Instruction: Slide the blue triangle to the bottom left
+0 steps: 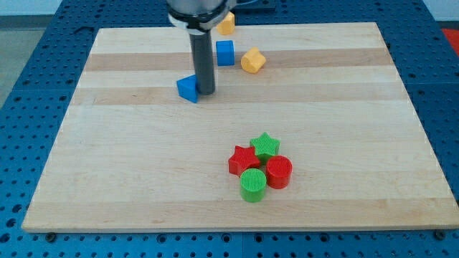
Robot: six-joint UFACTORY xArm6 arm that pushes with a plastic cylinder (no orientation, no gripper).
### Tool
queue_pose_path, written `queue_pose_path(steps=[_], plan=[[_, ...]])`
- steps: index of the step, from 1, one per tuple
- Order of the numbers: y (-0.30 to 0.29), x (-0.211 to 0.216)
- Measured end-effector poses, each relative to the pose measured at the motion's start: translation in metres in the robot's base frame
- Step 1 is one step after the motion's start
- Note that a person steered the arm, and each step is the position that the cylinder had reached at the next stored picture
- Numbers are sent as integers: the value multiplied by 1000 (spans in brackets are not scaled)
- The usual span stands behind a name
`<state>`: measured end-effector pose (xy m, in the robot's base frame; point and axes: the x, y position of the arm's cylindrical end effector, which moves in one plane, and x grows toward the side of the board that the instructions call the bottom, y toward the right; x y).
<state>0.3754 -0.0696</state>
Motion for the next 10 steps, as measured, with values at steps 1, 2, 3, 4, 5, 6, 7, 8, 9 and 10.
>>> queue_pose_path(steps=[1, 2, 3, 4, 5, 6, 7, 8, 9, 10], plan=[[-28, 0], [-44, -1], [-44, -2], [-44, -20], [-44, -35], [-58, -15], [-72, -5], [-82, 0], [-101, 4], [-123, 4]])
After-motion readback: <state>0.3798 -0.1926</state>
